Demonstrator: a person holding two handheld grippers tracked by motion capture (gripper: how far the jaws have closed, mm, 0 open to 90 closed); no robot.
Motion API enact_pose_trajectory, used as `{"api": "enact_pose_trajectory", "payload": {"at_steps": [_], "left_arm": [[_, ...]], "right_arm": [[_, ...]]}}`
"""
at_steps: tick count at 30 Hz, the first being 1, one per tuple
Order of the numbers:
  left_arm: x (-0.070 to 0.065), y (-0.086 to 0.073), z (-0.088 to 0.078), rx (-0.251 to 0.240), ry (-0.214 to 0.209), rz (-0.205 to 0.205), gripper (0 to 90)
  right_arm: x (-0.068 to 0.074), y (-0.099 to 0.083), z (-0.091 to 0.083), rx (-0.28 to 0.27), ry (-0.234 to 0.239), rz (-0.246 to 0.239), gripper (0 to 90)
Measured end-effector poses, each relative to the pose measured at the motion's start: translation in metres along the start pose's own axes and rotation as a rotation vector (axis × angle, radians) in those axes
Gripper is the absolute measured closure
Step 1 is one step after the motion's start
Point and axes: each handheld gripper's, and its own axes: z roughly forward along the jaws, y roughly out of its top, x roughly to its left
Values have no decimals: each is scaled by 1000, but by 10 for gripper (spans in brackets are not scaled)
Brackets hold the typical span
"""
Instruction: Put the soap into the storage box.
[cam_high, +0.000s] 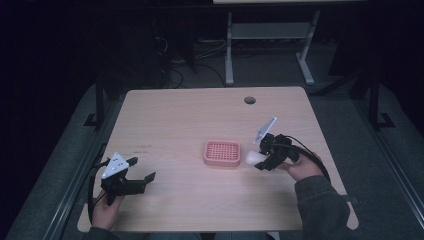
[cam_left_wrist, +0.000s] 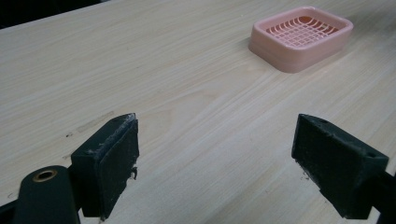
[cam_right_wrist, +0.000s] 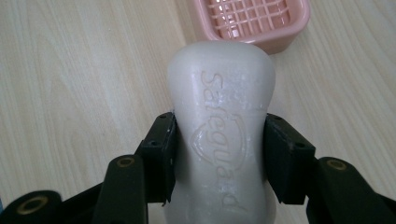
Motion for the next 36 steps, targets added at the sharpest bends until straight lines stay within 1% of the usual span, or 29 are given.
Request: {"api": "enact_pose_trajectory", "payload": {"at_steps": [5,10,14,17,20,22,23,24,27,28,36], "left_arm": [[0,0,0,0,-1,1,145],[0,0,1,0,-2,2,146],[0,0,1,0,-3,2,145],[0,1,1,-2,-3,2,146],[0,1,0,-2,-2,3,146],[0,1,0,-3,-2,3,145],[0,1,0,-3,-2,2,146],[0,1,0,-3,-2,0,145],[0,1,0,-3,-2,3,145],[0,1,0,-3,-2,2,146],[0,1,0,-6,-3,-2,145]], "right_arm": [[-2,5,0,-11,0,-12,487],[-3,11,2,2,0,-16,487],[-3,15,2,0,0,-21,487],[-5,22,1,0,-3,-32,487],[-5,25,0,-4,3,-30,487],[-7,30,1,0,-3,-37,488],[-7,32,1,0,3,-35,487],[-8,33,2,0,-4,-44,487],[-9,37,2,-1,4,-42,488],[-9,39,3,3,0,-51,487],[-13,51,5,3,7,-60,487]]}}
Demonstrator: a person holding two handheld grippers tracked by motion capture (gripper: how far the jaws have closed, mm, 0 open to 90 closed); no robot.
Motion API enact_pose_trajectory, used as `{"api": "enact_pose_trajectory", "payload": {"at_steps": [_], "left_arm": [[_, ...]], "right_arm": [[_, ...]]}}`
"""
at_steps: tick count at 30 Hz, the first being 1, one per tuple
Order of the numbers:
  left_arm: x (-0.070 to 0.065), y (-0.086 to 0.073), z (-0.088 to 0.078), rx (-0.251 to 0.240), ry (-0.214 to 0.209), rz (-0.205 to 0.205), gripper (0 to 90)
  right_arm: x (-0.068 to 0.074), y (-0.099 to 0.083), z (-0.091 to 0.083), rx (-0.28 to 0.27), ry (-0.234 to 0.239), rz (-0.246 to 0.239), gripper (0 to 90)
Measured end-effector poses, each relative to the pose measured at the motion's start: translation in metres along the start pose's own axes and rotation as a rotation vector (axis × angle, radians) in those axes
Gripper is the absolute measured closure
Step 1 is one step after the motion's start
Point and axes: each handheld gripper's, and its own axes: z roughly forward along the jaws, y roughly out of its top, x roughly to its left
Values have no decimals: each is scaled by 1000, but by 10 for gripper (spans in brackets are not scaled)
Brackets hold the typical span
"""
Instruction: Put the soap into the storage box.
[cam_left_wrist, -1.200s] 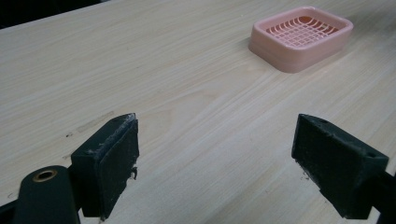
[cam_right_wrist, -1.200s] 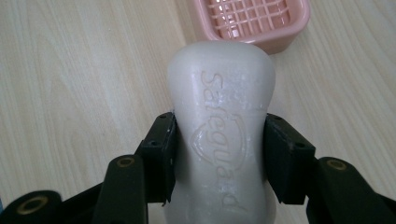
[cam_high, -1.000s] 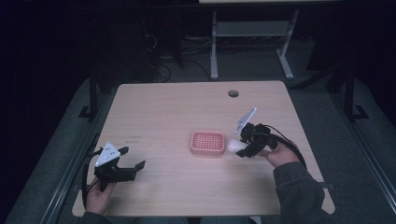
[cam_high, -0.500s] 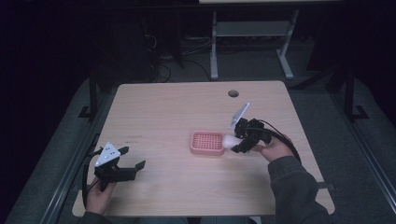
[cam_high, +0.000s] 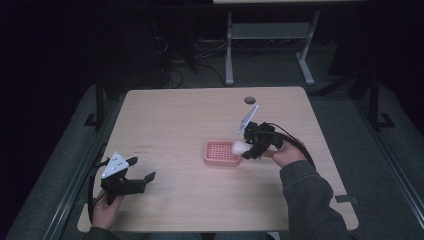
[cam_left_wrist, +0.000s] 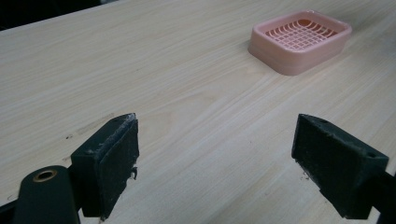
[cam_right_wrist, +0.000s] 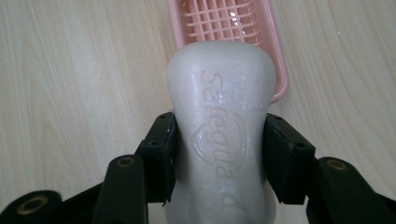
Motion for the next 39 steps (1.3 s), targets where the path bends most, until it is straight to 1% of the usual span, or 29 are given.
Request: {"api": "enact_pose_trajectory", "payload": {"at_steps": [2,3,7,9,11,18,20,24,32,35,39], "left_arm": [[0,0,0,-1,0,0,146],[0,0,0,-1,0,0,145],[0,0,0,-3,0,-3,145],[0,0,0,-3,0,-5,145],[0,0,0,-5,0,-4,146],[0,0,0,-6,0,-4,145],[0,0,0,-4,-1,-3,146],[1,0,0,-8,-1,-5,145],[1,0,0,-8,-1,-8,146],[1,0,0,-8,-1,-7,145],[1,0,0,-8,-3,-7,145]], "right_arm": [[-1,3,0,2,2,0,488],[-2,6,1,4,-1,-8,487],[-4,8,2,-4,5,-9,488],[-4,10,3,5,8,-8,488],[-4,12,3,2,7,-8,488],[-6,24,4,4,6,-29,488],[-7,26,5,-7,13,-27,488],[-8,32,8,8,16,-39,488],[-9,46,11,11,19,-57,488],[-10,48,13,1,27,-57,488],[-11,51,19,12,30,-61,488]]}}
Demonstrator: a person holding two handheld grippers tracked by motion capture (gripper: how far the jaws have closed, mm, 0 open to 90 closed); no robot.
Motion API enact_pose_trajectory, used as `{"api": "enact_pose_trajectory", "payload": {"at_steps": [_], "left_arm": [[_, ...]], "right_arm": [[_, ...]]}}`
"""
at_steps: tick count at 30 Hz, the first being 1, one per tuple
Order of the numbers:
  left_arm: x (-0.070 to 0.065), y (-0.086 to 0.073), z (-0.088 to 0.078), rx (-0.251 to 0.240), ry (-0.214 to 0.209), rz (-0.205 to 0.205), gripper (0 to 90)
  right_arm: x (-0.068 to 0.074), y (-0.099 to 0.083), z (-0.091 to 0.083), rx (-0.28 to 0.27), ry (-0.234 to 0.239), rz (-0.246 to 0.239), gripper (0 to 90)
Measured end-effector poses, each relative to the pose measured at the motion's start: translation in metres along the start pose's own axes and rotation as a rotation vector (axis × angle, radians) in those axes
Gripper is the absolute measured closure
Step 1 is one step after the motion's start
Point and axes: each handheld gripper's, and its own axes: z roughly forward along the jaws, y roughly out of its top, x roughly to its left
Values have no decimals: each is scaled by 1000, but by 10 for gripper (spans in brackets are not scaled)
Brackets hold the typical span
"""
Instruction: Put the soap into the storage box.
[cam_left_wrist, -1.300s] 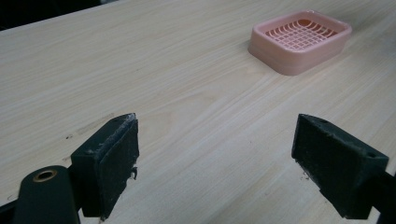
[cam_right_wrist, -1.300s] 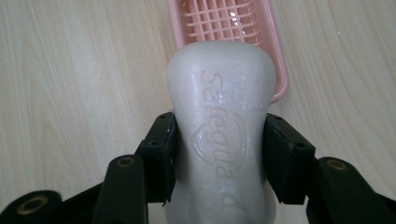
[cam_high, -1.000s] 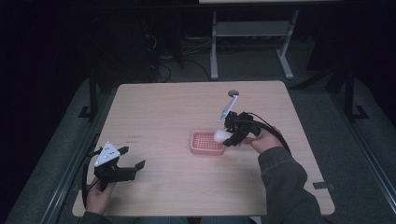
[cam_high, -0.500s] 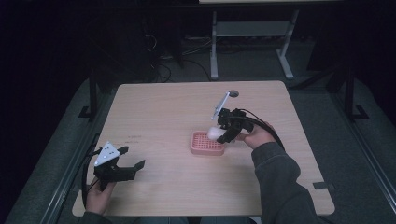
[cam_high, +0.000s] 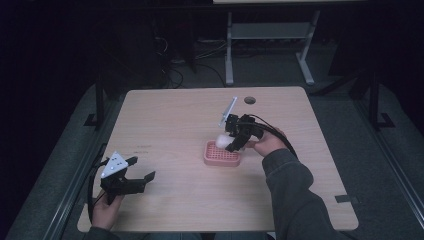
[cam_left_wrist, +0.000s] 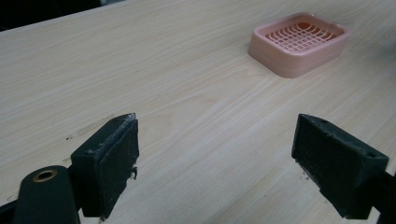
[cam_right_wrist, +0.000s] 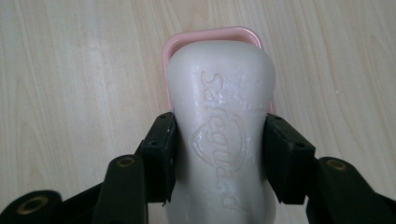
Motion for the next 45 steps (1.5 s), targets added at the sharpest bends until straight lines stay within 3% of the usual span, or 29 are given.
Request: {"api": "enact_pose_trajectory", "payload": {"at_steps": [45], "left_arm": [[1,0,-1,-1,-1,-5,145]], "right_arm": [[-16,12,56,45,52,27,487]]}}
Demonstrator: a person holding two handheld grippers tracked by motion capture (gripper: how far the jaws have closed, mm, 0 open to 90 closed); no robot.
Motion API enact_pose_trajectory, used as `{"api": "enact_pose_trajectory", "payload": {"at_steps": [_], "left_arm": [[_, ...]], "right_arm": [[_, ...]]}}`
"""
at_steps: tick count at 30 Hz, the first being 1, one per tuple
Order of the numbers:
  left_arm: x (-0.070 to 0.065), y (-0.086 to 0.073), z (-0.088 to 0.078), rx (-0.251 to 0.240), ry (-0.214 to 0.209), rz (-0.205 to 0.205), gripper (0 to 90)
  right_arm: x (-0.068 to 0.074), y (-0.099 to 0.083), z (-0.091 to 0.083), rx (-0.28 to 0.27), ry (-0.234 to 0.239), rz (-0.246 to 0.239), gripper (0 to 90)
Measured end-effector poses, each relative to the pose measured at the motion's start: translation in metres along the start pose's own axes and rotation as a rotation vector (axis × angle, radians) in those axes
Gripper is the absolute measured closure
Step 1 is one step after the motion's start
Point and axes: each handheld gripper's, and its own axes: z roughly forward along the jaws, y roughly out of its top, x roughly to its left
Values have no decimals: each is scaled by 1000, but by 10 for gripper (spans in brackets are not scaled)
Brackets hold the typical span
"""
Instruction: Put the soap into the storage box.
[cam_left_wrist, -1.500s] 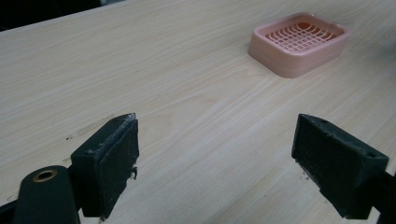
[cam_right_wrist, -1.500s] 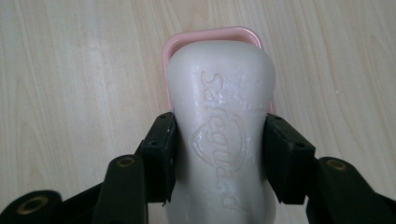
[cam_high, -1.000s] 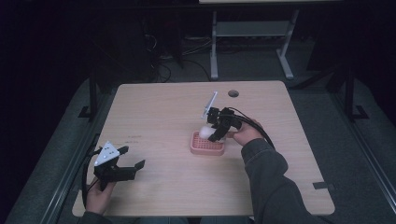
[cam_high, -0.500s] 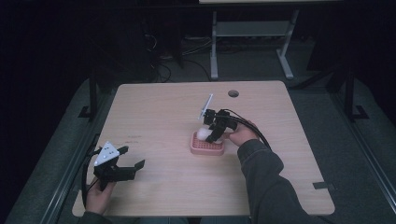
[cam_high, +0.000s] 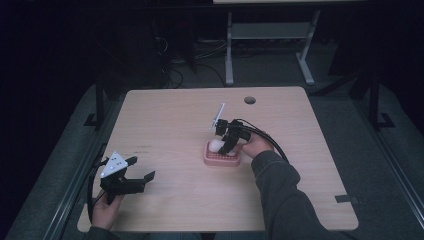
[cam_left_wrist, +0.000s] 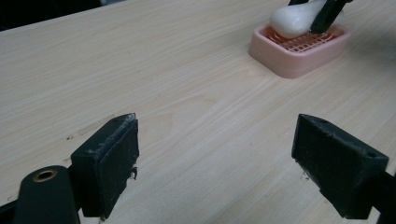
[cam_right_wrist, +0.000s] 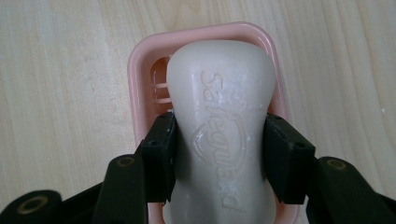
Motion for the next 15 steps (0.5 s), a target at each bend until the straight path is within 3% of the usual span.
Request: {"api": "enact_pose_trajectory", "payload": {"at_steps": [15], "left_arm": [[0,0,0,-4,1,-4,145]], "right_arm": [[-2,-1,9,14,12,11,487]]}}
